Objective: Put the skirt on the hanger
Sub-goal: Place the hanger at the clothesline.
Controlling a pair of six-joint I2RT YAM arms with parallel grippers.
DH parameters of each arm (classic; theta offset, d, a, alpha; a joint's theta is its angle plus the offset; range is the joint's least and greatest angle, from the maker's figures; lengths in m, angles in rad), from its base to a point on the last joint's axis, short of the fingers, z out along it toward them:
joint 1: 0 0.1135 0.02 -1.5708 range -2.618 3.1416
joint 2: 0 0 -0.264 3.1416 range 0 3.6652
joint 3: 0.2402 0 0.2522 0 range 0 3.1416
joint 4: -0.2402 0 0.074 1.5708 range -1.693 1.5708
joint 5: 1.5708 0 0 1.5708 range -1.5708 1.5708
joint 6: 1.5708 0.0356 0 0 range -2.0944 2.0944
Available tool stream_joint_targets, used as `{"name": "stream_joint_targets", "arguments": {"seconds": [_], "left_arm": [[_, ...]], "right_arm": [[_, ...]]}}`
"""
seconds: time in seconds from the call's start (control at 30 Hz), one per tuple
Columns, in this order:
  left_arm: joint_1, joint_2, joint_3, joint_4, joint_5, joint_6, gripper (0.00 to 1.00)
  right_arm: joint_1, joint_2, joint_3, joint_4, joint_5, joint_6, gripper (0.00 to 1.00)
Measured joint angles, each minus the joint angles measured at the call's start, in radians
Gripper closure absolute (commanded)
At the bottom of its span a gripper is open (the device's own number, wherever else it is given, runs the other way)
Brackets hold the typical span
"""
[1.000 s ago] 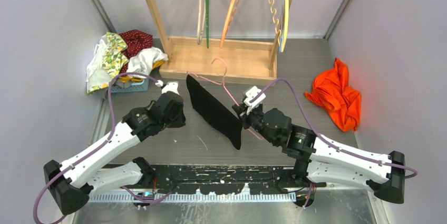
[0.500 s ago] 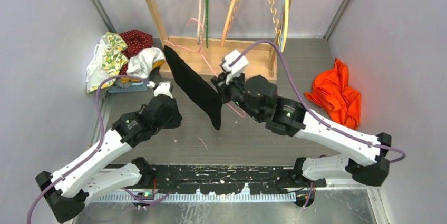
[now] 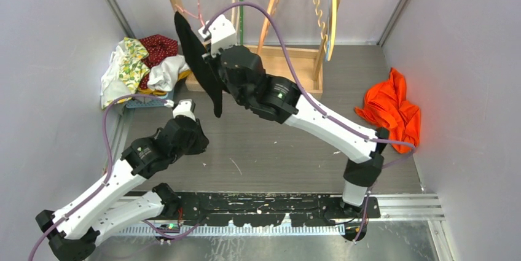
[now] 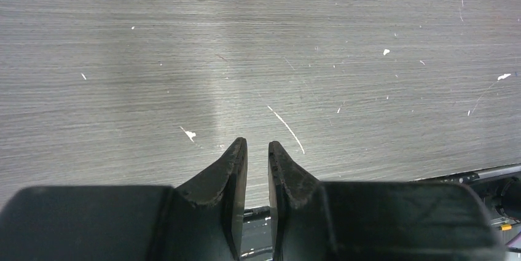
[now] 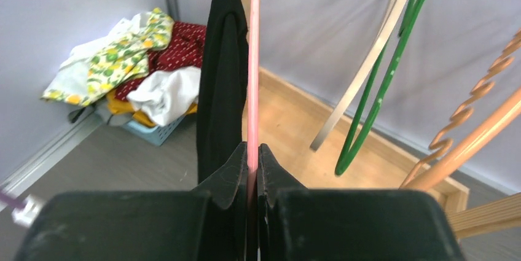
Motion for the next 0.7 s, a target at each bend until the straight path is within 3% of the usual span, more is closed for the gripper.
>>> {"name": "stream_joint_targets", "arguments": {"seconds": [0.37,0.7], "left_arm": [[0.000,-0.038,-0.006,-0.013,0.032,-0.003,0.80],[0.000,-0.041,-0.026,-0.012,0.046,-0.003,0.80]], "right_arm": [[-0.101,0.218,0.317,-0.039,0.067,-0.083,0.99],[-0.246,0.371,0.489,0.046,-0.005,-0.008,0.99]]}}
